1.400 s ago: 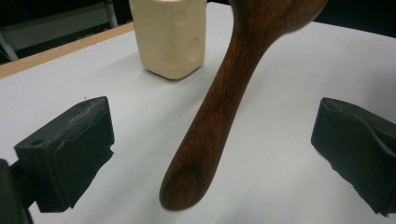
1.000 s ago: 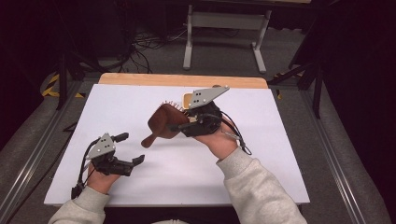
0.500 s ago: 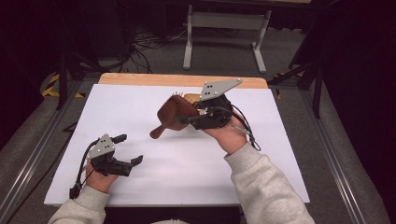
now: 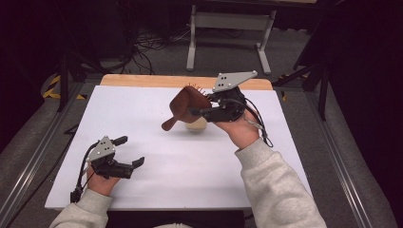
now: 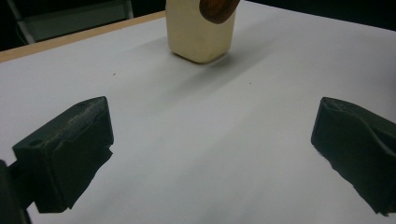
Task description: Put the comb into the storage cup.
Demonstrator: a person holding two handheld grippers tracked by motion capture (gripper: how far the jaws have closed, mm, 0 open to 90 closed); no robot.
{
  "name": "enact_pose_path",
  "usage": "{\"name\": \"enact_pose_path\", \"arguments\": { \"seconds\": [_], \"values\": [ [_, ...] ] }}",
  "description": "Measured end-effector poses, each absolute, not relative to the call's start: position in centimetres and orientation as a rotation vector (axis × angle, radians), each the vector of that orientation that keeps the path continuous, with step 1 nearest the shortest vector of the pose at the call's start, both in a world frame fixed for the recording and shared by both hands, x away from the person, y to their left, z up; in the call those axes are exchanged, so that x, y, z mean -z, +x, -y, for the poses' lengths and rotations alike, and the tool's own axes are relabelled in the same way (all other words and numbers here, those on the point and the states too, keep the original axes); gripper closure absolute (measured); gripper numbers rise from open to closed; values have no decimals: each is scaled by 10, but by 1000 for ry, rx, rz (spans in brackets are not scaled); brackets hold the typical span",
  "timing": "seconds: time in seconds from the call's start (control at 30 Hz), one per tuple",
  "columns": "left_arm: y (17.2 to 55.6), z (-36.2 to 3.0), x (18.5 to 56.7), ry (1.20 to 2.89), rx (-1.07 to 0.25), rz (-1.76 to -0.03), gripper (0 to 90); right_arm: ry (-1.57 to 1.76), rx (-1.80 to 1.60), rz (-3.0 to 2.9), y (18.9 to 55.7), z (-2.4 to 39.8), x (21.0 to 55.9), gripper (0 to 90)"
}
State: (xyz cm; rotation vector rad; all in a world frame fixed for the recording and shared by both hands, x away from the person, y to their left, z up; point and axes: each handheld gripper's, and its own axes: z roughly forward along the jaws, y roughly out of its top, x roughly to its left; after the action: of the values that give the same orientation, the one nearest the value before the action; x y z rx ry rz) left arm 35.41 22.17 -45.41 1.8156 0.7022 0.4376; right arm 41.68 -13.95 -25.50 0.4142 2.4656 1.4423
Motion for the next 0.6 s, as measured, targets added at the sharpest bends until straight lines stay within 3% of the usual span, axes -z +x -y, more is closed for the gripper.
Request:
{"name": "enact_pose_path", "arguments": {
  "seconds": [0.6],
  "values": [
    [354,-221,454,1820,-441,-710,2,503,-1408,-2378,435,165,236,585]
  ]
}}
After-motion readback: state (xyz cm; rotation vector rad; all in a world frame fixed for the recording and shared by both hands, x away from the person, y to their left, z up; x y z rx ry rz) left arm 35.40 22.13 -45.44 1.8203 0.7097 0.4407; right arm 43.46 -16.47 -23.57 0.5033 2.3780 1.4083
